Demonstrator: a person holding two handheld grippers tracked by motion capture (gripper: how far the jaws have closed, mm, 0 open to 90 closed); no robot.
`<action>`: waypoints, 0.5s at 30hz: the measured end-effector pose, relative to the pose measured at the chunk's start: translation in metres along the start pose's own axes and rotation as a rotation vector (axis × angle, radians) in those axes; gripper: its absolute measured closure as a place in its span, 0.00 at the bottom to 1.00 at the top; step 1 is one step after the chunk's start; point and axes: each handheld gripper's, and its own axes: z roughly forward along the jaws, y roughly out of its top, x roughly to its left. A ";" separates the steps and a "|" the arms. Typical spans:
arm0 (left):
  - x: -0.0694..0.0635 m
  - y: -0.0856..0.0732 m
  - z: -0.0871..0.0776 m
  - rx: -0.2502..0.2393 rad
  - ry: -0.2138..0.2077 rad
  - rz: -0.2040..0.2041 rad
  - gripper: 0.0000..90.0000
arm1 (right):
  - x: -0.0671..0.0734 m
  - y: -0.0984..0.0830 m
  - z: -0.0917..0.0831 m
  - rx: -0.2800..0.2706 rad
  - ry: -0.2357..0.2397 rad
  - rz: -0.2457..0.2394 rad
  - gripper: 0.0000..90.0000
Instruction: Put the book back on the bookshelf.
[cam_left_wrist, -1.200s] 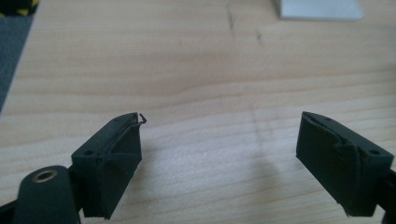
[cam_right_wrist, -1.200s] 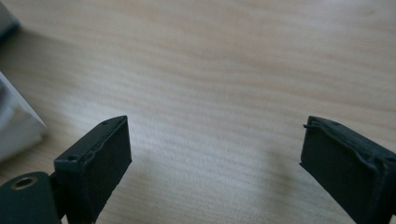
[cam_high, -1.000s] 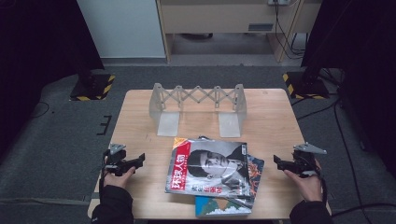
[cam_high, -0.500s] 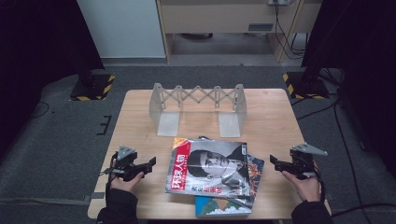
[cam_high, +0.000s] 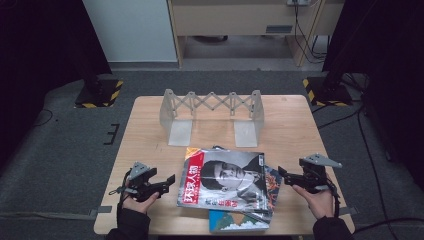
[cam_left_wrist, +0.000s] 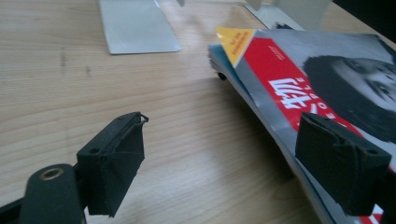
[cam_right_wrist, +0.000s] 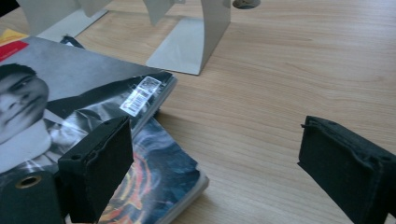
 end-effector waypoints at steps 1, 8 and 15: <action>-0.002 -0.001 0.000 0.003 -0.006 0.001 0.16 | 0.004 0.001 0.000 -0.004 0.014 -0.001 0.11; -0.014 -0.007 0.003 0.046 -0.050 0.006 0.17 | 0.017 0.002 0.003 -0.002 0.044 -0.018 0.11; -0.025 -0.014 0.008 0.104 -0.099 -0.001 0.19 | 0.029 0.002 0.006 0.002 0.080 -0.028 0.10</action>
